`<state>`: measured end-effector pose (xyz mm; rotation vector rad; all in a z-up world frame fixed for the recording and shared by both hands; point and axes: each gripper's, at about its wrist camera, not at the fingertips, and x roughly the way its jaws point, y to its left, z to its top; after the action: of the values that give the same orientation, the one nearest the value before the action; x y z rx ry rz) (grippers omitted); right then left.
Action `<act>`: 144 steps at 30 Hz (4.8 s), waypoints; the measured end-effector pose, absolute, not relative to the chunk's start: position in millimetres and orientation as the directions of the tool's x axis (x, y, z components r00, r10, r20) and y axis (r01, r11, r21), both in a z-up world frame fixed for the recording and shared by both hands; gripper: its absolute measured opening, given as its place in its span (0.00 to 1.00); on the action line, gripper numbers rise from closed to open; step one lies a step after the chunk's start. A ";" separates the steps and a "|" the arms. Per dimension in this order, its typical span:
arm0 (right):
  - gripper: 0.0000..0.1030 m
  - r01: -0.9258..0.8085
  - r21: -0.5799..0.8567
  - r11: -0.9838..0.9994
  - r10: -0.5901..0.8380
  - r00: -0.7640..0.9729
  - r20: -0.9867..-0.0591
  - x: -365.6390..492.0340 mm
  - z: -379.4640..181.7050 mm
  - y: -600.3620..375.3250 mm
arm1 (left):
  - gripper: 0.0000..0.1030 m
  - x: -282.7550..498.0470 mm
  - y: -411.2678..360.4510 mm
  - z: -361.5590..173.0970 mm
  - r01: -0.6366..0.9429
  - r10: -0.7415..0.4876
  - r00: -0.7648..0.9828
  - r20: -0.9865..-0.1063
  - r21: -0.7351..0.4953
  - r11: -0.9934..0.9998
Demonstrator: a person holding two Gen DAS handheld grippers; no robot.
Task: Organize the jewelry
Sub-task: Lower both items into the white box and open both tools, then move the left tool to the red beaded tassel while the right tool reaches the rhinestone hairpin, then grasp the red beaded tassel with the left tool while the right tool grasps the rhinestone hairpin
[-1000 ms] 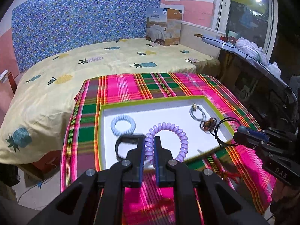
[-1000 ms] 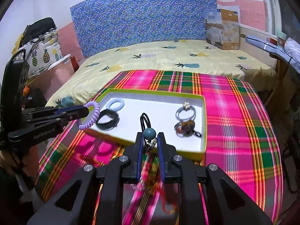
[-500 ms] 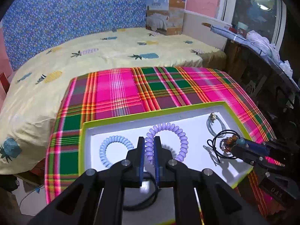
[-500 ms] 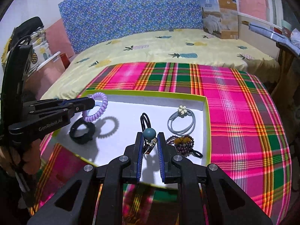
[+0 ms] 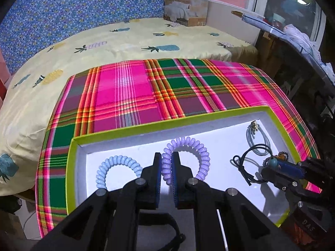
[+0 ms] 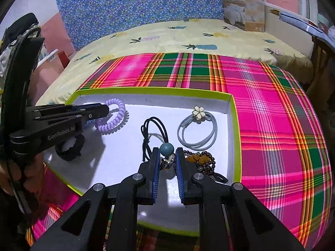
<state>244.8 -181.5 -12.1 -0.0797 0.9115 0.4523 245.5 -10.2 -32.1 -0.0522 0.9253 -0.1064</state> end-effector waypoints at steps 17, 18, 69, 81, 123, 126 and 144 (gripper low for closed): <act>0.31 -0.429 0.067 0.901 0.324 0.561 -0.762 230.7 5.1 -175.1 | 0.10 232.2 -8.8 -17.3 0.065 -0.112 0.629 -0.769 -0.091 0.994; 0.31 -0.430 0.066 0.901 0.325 0.564 -0.759 228.5 6.9 -175.2 | 0.10 229.3 -8.5 -15.0 0.064 -0.110 0.633 -0.766 -0.090 0.994; 0.31 -0.435 0.083 0.897 0.363 0.614 -0.701 76.6 46.5 -217.9 | 0.11 49.7 11.1 18.5 0.077 -0.136 0.710 -0.691 -0.117 0.990; 0.31 -0.434 0.091 0.897 0.361 0.596 -0.717 80.4 34.3 -222.5 | 0.27 51.5 -1.8 3.4 0.155 -0.196 0.679 -0.707 -0.123 0.980; 0.31 -0.567 0.042 0.822 0.388 0.505 -0.771 115.0 -7.8 -205.3 | 0.04 84.2 -36.4 -40.3 0.294 -0.199 0.599 -0.776 -0.019 0.956; 0.31 -0.610 0.020 0.792 0.404 0.499 -0.767 114.7 -7.9 -194.2 | 0.03 83.6 -30.8 -39.8 0.274 -0.200 0.602 -0.773 -0.035 0.961; 0.31 -0.764 -0.089 0.639 0.395 0.425 -0.814 115.0 -23.0 -154.1 | 0.03 67.6 -5.0 -33.7 0.206 -0.210 0.622 -0.754 -0.101 0.973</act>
<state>115.0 -154.1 -23.0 -0.4920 0.8547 0.7616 67.6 -5.0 -33.7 -0.0054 0.8669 -0.2389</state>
